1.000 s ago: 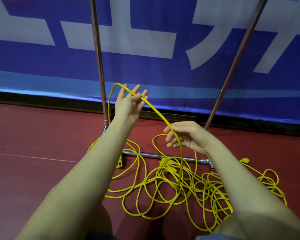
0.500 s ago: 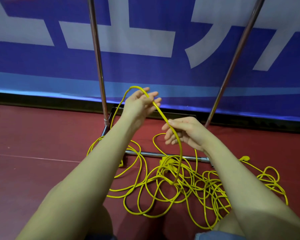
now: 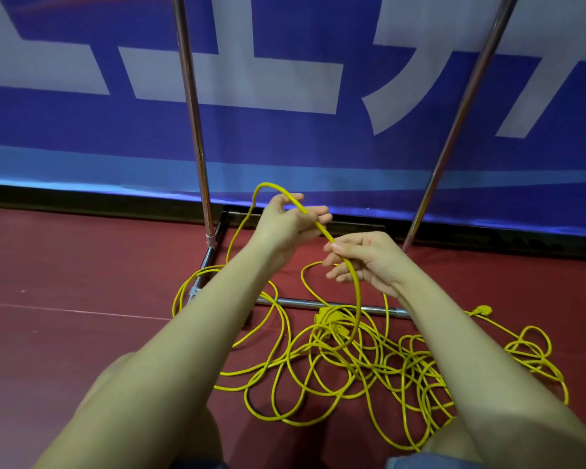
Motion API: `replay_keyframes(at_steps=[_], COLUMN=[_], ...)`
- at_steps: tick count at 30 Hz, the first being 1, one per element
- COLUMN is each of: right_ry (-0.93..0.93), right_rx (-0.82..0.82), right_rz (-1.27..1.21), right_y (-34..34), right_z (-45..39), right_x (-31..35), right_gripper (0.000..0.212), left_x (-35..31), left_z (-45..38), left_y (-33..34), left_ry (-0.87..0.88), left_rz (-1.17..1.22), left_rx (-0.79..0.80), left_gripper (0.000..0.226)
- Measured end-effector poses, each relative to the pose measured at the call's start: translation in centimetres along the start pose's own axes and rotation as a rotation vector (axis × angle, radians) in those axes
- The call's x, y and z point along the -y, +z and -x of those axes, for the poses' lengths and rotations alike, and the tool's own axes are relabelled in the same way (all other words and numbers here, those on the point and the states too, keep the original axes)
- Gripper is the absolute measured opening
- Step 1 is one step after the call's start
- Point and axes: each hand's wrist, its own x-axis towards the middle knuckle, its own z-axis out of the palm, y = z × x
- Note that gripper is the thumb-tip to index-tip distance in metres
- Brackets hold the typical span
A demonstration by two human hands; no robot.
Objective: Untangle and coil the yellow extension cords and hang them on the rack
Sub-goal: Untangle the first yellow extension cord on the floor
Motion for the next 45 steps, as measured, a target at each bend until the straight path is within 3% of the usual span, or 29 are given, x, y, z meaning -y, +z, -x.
replay_keyframes(at_steps=[11,14,17,21,25,33,38,41,45], right_ry=[0.025,0.009,-0.026,-0.025,-0.027,0.019,0.048,0.021,-0.037], right_rx=[0.219,0.201,0.115,0.054,0.074,0.175,0.247,0.203,0.104], right_rz=[0.003,0.075,0.062,0.055,0.038,-0.016,0.078,0.14,0.14], right_y=[-0.8,-0.8,-1.0,-0.9,0.1,0.1,-0.5,-0.2,-0.2], right_z=[0.8,0.9,0.8,0.4,0.3,0.6,0.6,0.5,0.0], right_x=[0.9,0.8,0.7,0.5,0.7,1.3,0.7,0.5,0.4], right_gripper=[0.025,0.016,0.02,0.018,0.018,0.03,0.015,0.015,0.015], left_x=[-2.1,-2.3,-2.1,-0.6,0.2,-2.5,-2.4,-2.2,-1.2], left_z=[-0.7,-1.0,-1.1,0.0,0.7,-0.5,-1.1,-1.1,0.1], left_y=[-1.8,-2.3,-2.5,-0.9,0.3,-1.5,-2.8,-2.6,-1.0], left_ry=[0.259,0.303,0.216,0.038,0.033,0.144,0.163,0.13,0.025], left_rz=[0.316,0.391,0.442,0.331,0.224,0.354,0.374,0.416,0.22], left_rx=[-0.178,-0.242,-0.241,-0.056,0.066,-0.104,-0.24,-0.214,-0.054], left_gripper=[0.041,0.046,0.048,0.04,0.034,0.053,0.065,0.056,0.037])
